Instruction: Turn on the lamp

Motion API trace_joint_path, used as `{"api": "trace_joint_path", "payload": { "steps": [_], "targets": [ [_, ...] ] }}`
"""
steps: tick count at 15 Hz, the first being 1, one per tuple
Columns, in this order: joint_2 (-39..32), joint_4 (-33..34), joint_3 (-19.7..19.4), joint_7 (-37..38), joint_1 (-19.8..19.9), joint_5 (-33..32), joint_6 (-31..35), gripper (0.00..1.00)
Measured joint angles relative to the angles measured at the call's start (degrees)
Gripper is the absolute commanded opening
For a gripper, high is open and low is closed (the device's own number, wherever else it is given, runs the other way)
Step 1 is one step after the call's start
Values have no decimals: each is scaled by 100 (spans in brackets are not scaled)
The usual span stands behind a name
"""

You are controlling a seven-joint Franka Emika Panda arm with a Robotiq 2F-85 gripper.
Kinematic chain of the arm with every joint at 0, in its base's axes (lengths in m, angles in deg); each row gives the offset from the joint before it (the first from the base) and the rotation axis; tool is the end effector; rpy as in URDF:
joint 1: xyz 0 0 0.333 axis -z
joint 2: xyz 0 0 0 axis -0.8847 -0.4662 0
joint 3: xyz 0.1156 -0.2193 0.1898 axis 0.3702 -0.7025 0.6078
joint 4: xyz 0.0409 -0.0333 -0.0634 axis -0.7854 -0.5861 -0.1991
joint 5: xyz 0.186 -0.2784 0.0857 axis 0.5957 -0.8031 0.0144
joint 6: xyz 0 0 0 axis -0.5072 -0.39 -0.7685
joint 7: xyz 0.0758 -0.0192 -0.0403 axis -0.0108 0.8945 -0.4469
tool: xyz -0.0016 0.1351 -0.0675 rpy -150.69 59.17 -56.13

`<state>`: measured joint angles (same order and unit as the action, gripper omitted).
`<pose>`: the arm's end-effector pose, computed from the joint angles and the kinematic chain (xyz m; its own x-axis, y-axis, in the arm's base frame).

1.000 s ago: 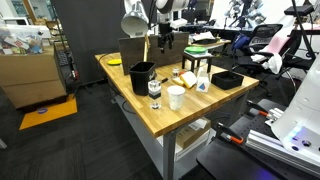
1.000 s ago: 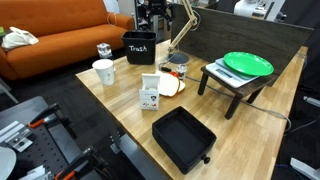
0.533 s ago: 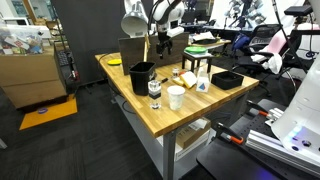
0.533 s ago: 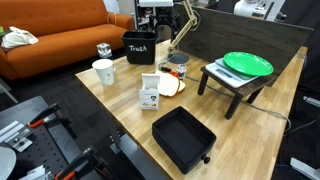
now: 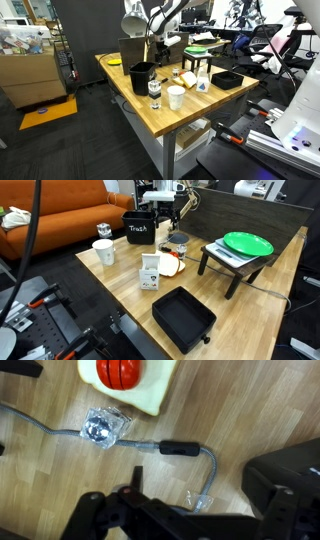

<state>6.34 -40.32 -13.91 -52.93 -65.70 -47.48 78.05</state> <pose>0.6865 0.0350 0.2153 0.9461 0.3148 -0.0760 0.3216 -0.9408 0.1067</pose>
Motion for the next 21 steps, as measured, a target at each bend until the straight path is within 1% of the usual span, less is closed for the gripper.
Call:
{"api": "trace_joint_path", "payload": {
  "steps": [1, 3, 4, 5, 6, 7, 8, 11, 12, 13, 21],
  "targets": [
    [-82, 88, 0, -4, -1, 0, -45, 77],
    [-210, 248, 0, -8, -1, 0, -111, 60],
    [-265, 331, 0, -9, -1, 0, -150, 54],
    [-307, 411, 0, -11, -1, 0, -182, 46],
    [-351, 503, -1, -14, 0, 0, -204, 40],
    [-396, 586, -2, -18, 1, 0, -224, 32],
    [-434, 654, -4, -21, 3, 0, -235, 26],
    [-588, 853, -9, -23, 20, 0, -262, 5],
    [-640, 910, -11, -23, 26, 1, -267, 1],
    [-699, 976, -11, -23, 33, 1, -275, 0],
    [-1158, 1468, -17, -23, 113, 13, -429, 0]
  ]
}}
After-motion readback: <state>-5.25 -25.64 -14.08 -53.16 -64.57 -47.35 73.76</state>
